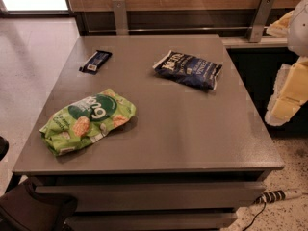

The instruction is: Pick green rice chip bag

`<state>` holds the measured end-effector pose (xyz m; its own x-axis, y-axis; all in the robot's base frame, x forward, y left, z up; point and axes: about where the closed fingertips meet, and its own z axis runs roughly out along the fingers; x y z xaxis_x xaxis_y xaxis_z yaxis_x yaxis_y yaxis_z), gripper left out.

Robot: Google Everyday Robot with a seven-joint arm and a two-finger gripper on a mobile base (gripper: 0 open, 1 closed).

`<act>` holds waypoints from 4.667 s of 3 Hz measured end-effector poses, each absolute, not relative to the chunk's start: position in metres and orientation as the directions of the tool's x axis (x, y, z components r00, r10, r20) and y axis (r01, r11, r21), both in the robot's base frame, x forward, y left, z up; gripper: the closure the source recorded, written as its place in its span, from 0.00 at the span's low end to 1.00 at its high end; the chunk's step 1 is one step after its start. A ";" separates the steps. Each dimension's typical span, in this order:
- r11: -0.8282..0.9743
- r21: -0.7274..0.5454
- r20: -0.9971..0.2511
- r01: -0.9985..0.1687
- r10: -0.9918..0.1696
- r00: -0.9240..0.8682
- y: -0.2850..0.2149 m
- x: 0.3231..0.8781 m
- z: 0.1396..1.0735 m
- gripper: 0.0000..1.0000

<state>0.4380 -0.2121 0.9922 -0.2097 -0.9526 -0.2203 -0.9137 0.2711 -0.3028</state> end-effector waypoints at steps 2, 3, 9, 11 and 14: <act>0.228 -0.310 -0.256 -0.923 -0.955 -0.150 -0.201 0.445 0.988 0.00; 0.046 -0.336 -0.339 -0.941 -0.938 0.076 -0.145 0.473 0.969 0.00; -0.294 -0.413 -0.304 -0.862 -0.848 0.435 0.063 0.483 0.915 0.00; -0.495 -0.261 -0.191 -0.829 -0.815 0.547 0.127 0.508 0.875 0.00; -0.566 -0.156 -0.195 -0.810 -0.786 0.587 0.160 0.494 0.829 0.48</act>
Offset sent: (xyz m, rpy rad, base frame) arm 0.0422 0.0760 -0.0276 0.2457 -0.1012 0.4202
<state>0.4941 0.1596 0.8291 0.5869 -0.7857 -0.1953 -0.8096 -0.5659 -0.1559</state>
